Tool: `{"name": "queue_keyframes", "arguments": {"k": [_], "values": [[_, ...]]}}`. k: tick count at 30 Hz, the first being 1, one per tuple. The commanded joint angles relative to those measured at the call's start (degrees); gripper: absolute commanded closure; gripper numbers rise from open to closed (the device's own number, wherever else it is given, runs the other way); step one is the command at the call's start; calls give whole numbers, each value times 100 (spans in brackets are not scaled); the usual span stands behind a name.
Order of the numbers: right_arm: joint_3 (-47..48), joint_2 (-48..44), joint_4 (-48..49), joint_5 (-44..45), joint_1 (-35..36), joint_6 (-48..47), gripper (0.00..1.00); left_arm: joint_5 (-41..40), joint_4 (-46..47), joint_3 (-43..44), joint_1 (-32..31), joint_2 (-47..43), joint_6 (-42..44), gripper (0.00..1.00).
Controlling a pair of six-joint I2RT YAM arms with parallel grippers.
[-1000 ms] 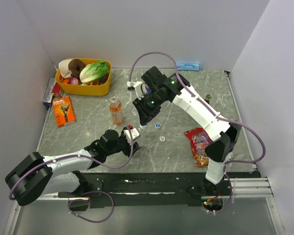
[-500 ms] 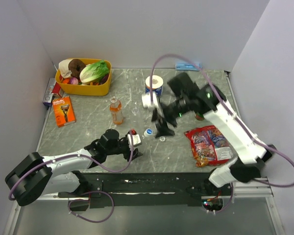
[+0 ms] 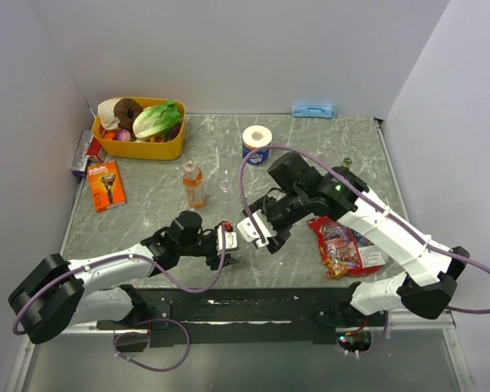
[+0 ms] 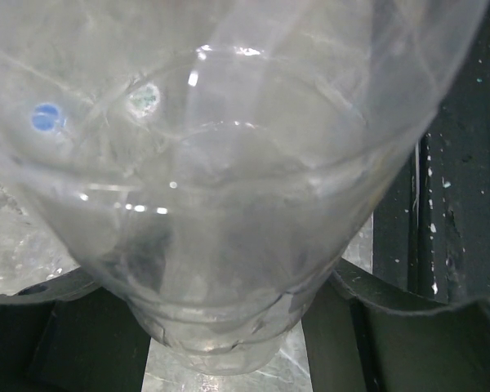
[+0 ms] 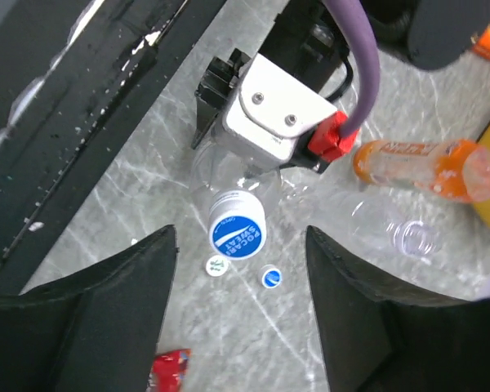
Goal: Screw on the bottle caps
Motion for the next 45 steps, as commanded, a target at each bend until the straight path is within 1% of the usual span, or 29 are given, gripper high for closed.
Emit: {"name": "queue_keyframes", "arguments": {"k": [1,7,16,21,22,24,25,26,27,28,29,30,31,32,33,34,35,36,38,39,43,44,45], "values": [[-38,-80,181,-9,127,-522,37,281,15,234,20,-65,204,99],[41,70,-127,0,171,-610,47,255,120,225,29,-65,230,99],[-2,193,-294,202,162,-531,50,211,164,234,47,-73,266,99],[50,368,-224,395,153,-75,66,149,270,225,55,-91,178,99],[42,395,-102,474,153,57,72,80,340,216,55,-91,178,99],[190,588,-4,641,136,715,77,-78,489,207,47,-91,-93,99],[330,693,-39,659,127,1309,82,-366,629,242,55,-82,-208,99],[488,1007,-100,668,101,1680,86,-500,683,277,47,-65,-305,99],[907,1210,-179,668,92,2093,91,-753,744,313,21,-56,-549,99],[1181,1456,-363,650,31,2506,99,-1443,927,391,-6,-47,-743,99],[1471,2015,-791,615,-13,3372,100,-1851,964,444,-41,-47,-963,99],[2031,2317,-1082,493,-57,3833,100,-2194,973,567,-67,-30,-1278,99],[2324,2912,-1381,335,-258,4603,100,-2911,991,620,-94,-30,-1438,99],[2414,3057,-1610,142,-382,5037,100,-3066,956,681,-146,5,-1605,99],[2241,3076,-1534,10,-522,5363,100,-3433,929,778,-181,32,-1650,99],[2100,3015,-1455,26,-689,5767,100,-3976,886,813,-260,58,-1694,99],[2046,3040,-1481,35,-769,5971,100,-4121,850,849,-270,119,-1703,99],[2072,3093,-1542,44,-822,6399,100,-4305,807,901,-278,155,-1703,99],[2150,3155,-1682,-210,-998,6701,100,-4604,597,937,-279,242,-1721,99],[2212,3190,-1726,-298,-1068,7094,100,-4632,517,954,-287,269,-1712,99],[2555,3164,-1736,-421,-1191,7248,100,-4623,306,884,-287,269,-1773,99],[2686,3172,-1736,-465,-1252,7195,95,-4493,236,884,-279,278,-1834,99],[2800,3207,-1727,-579,-1314,6969,62,-4378,104,875,-279,278,-1835,99]]}}
